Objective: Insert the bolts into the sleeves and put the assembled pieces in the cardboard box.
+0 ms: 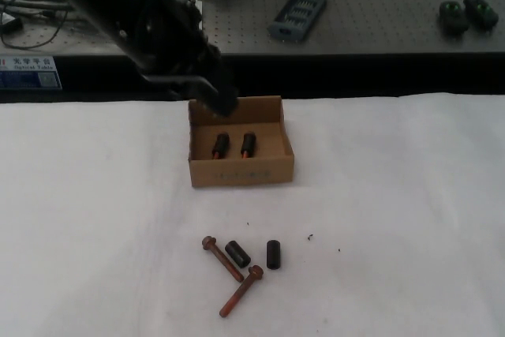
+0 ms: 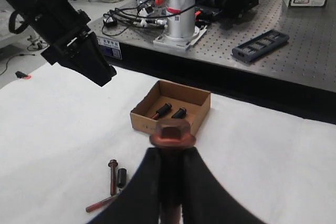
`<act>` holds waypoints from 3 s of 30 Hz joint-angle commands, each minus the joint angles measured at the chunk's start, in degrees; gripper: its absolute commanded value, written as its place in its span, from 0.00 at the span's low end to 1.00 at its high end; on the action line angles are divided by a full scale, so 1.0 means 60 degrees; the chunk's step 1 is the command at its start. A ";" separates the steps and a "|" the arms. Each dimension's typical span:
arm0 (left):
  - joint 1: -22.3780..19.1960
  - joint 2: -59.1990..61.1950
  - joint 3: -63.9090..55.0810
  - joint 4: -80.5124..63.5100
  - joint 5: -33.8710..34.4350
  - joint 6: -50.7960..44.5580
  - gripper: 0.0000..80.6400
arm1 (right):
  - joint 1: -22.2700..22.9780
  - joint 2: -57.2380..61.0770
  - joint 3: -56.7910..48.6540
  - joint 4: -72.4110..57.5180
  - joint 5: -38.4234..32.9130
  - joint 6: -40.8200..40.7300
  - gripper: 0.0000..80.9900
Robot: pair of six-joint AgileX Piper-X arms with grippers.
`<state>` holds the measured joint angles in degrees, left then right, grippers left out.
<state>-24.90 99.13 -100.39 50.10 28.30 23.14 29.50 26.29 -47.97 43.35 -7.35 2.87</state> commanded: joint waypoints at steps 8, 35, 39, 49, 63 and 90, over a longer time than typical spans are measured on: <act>-0.1376 -0.1469 0.2477 -0.1240 0.0335 -0.0915 0.01 | -0.0060 -0.0014 -0.0012 -0.0741 -0.0011 0.0019 0.05; -0.3883 -0.9101 1.1508 -1.0489 -0.1282 -0.6291 0.01 | 0.1603 0.0952 0.2354 -0.7224 -0.3510 0.2305 0.05; -0.4571 -0.9029 1.1527 -1.0494 -0.1442 -0.6004 0.01 | 0.2503 0.0952 0.2610 -0.7224 -0.3492 0.2305 0.05; -0.4749 -0.9011 1.1527 -1.0370 -0.1480 -0.5841 0.01 | 0.3108 0.0952 0.3216 -0.7294 -0.3151 0.1224 0.05; -0.4651 -0.9011 1.2511 -1.2346 -0.0420 -0.2911 0.01 | 0.3108 0.2855 0.3231 -1.0793 -0.4083 0.1339 0.05; -0.4631 -0.9011 1.3416 -1.6730 -0.1024 -0.4355 0.01 | 0.4449 0.3409 0.3342 -1.1139 -0.3807 0.0577 0.05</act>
<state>-52.81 45.27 -19.53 -45.56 19.86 -2.15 56.05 46.71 -27.82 -22.90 -31.63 7.32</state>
